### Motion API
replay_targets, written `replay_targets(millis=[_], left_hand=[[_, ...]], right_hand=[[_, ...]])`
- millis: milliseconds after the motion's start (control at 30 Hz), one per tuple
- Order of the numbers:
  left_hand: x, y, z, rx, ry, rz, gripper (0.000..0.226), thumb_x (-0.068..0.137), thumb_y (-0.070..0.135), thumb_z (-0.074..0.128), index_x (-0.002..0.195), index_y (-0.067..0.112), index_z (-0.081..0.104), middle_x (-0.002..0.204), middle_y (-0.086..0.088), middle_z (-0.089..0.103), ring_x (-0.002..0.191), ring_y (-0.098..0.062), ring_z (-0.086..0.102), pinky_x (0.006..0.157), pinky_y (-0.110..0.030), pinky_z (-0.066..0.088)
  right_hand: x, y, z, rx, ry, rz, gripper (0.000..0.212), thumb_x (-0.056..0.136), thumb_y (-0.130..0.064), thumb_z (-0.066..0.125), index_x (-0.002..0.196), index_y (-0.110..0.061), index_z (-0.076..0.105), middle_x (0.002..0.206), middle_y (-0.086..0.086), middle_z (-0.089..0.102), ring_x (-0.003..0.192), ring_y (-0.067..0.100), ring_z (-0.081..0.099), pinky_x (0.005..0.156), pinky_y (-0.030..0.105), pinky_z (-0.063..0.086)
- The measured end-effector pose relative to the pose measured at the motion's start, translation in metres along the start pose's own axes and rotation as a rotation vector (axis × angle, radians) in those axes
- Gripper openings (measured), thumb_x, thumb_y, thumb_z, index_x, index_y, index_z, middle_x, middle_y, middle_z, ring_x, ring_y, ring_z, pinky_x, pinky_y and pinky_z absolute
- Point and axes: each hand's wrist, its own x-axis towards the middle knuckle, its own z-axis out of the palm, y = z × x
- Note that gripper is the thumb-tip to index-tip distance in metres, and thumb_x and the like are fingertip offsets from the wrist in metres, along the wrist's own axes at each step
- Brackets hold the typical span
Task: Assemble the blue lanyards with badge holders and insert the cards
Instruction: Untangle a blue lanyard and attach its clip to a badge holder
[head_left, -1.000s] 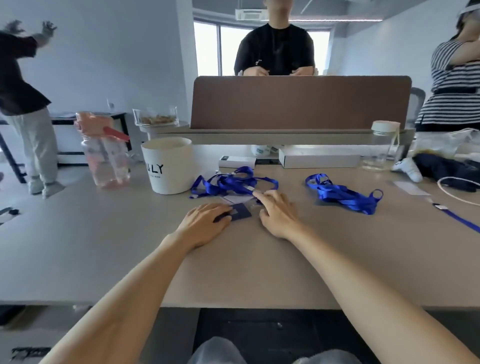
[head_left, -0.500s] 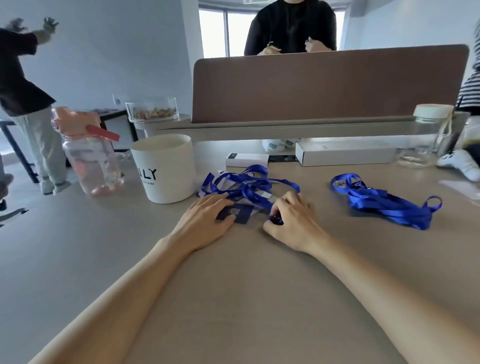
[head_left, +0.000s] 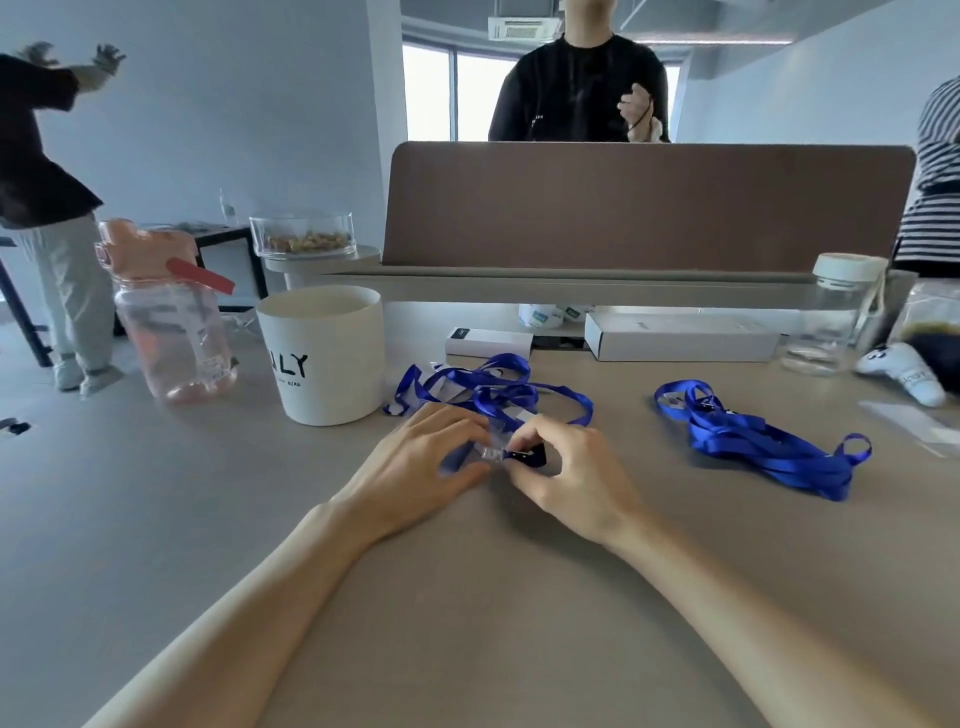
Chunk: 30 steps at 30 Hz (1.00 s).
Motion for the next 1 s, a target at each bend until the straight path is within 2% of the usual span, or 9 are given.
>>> replay_targets(millis=[100,167,300,367,533,633,733,1000], left_hand=[[0.003,0.002,-0.003,0.033,0.057,0.036,0.019,0.086,0.041,0.067,0.098,0.025,0.068,0.113,0.014,0.061,0.109,-0.005,0.05,0.087,-0.031,0.049],[0.003,0.006,-0.003,0.088,0.118,0.06,0.015,0.084,0.036,0.071,0.09,0.022,0.069,0.106,0.012,0.062,0.101,-0.006,0.051,0.081,-0.027,0.049],[0.002,0.012,-0.005,0.142,0.182,0.077,0.016,0.082,0.037,0.07,0.085,0.021,0.067,0.108,0.009,0.06,0.099,-0.007,0.05,0.082,-0.01,0.029],[0.001,0.012,-0.004,0.16,0.183,0.086,0.016,0.082,0.038,0.067,0.085,0.022,0.066,0.111,0.009,0.06,0.101,-0.008,0.05,0.082,-0.01,0.026],[-0.001,0.011,-0.004,0.12,0.133,0.08,0.019,0.086,0.043,0.062,0.088,0.024,0.065,0.113,0.012,0.058,0.102,-0.004,0.048,0.078,-0.022,0.044],[-0.001,0.012,-0.003,0.092,0.119,0.079,0.021,0.088,0.044,0.061,0.087,0.023,0.064,0.109,0.013,0.058,0.1,-0.006,0.051,0.07,-0.027,0.05],[0.0,0.012,-0.003,0.09,0.105,0.081,0.022,0.088,0.044,0.061,0.086,0.023,0.064,0.106,0.015,0.059,0.097,-0.006,0.052,0.067,-0.029,0.051],[0.0,0.015,-0.004,0.131,0.133,0.094,0.018,0.089,0.041,0.061,0.09,0.024,0.067,0.102,0.016,0.061,0.095,-0.005,0.052,0.07,-0.02,0.047]], right_hand=[[-0.001,-0.003,0.001,0.046,0.003,0.048,0.009,0.08,-0.011,0.073,0.085,-0.016,0.067,0.079,-0.01,0.067,0.078,0.007,0.062,0.068,0.014,0.048],[-0.001,-0.003,0.001,0.074,-0.001,0.061,0.01,0.082,-0.01,0.071,0.087,-0.016,0.067,0.082,-0.009,0.067,0.078,0.009,0.062,0.069,0.016,0.049],[-0.001,-0.003,0.003,0.106,-0.001,0.063,0.012,0.084,-0.008,0.068,0.093,-0.016,0.067,0.089,-0.008,0.067,0.083,0.008,0.063,0.072,0.012,0.048],[-0.001,-0.003,0.003,0.109,0.002,0.054,0.013,0.085,-0.009,0.069,0.095,-0.016,0.069,0.091,-0.007,0.068,0.084,0.005,0.063,0.073,0.01,0.046],[-0.002,-0.003,0.004,0.089,0.017,0.05,0.012,0.084,-0.012,0.071,0.094,-0.019,0.073,0.086,-0.006,0.071,0.079,0.002,0.063,0.068,0.009,0.046],[-0.002,-0.001,0.004,0.09,-0.002,0.053,0.014,0.085,-0.012,0.071,0.097,-0.019,0.074,0.087,-0.01,0.072,0.081,0.002,0.065,0.072,0.013,0.05],[-0.002,-0.001,0.004,0.116,-0.009,0.085,0.015,0.084,-0.011,0.072,0.097,-0.019,0.074,0.089,-0.009,0.073,0.084,0.0,0.066,0.074,0.01,0.049],[0.0,-0.006,0.002,0.186,-0.005,0.106,0.015,0.084,-0.01,0.072,0.09,-0.023,0.069,0.089,-0.008,0.07,0.087,0.002,0.064,0.074,0.008,0.046]])
